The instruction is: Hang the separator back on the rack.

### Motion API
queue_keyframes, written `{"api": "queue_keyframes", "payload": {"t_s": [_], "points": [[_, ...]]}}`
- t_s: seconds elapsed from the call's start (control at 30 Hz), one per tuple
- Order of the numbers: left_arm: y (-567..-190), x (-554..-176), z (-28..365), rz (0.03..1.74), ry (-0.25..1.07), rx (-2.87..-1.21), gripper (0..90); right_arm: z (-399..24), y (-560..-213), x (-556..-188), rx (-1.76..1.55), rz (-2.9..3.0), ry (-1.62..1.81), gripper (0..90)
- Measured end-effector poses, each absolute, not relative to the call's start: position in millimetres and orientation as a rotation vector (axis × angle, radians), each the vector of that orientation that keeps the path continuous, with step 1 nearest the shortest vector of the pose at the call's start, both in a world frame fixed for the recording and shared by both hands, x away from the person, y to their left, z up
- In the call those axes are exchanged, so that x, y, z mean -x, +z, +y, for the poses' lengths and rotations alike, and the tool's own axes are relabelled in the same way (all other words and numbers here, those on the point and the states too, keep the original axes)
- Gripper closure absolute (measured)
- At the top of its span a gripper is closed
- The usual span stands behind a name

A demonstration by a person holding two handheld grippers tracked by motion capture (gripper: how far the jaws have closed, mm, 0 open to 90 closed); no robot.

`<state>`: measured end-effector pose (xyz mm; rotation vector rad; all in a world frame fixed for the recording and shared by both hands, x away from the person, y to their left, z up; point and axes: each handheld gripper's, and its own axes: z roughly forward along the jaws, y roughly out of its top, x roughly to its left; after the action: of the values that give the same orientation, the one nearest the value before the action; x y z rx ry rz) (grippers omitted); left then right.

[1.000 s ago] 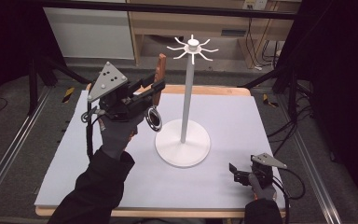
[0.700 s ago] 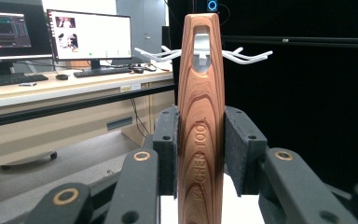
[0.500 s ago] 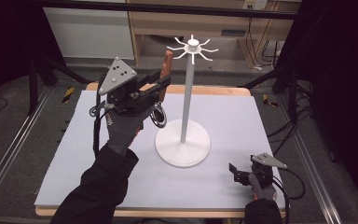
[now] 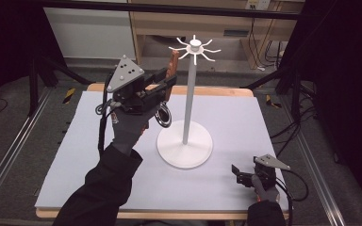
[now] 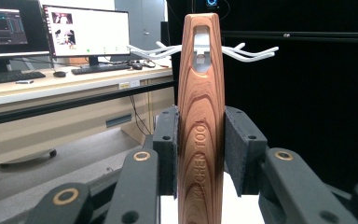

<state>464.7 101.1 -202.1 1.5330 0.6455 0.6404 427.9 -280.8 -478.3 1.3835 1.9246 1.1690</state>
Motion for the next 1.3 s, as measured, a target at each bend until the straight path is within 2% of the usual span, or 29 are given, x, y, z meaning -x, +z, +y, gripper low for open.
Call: {"api": "queue_keyframes", "payload": {"t_s": [1.3], "points": [[-212, -482, 85, 0.667, 0.642, -1.555, 66.6, -281, -478, -428, -1.385, 1.924, 1.174, 3.7]]}}
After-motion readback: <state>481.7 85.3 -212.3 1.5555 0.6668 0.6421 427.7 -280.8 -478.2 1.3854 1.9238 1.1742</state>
